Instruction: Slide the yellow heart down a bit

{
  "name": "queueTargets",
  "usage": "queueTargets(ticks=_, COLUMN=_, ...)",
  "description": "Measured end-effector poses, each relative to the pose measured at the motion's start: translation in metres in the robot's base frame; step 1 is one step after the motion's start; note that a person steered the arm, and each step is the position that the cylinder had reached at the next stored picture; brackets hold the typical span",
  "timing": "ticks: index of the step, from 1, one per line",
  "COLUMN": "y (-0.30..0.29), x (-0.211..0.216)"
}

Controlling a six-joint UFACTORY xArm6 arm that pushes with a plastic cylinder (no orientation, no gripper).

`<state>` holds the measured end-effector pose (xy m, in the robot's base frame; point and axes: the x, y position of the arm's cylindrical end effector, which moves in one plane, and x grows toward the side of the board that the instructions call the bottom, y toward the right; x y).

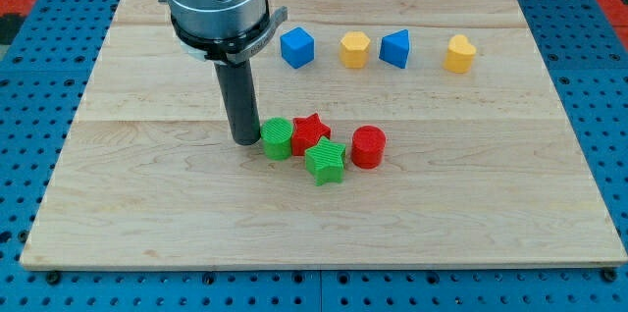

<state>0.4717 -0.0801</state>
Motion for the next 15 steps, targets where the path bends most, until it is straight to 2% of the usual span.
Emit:
queueTargets(ticks=2, y=0.0, x=0.007)
queueTargets(ticks=3, y=-0.005, x=0.061)
queueTargets(ticks=4, y=0.021, x=0.116)
queueTargets(ticks=5, y=0.039, x=0.114)
queueTargets(ticks=6, y=0.127, x=0.109)
queueTargets(ticks=7, y=0.182, x=0.094)
queueTargets(ticks=10, y=0.183, x=0.093)
queueTargets(ticks=12, y=0.21, x=0.093)
queueTargets(ticks=15, y=0.226, x=0.059)
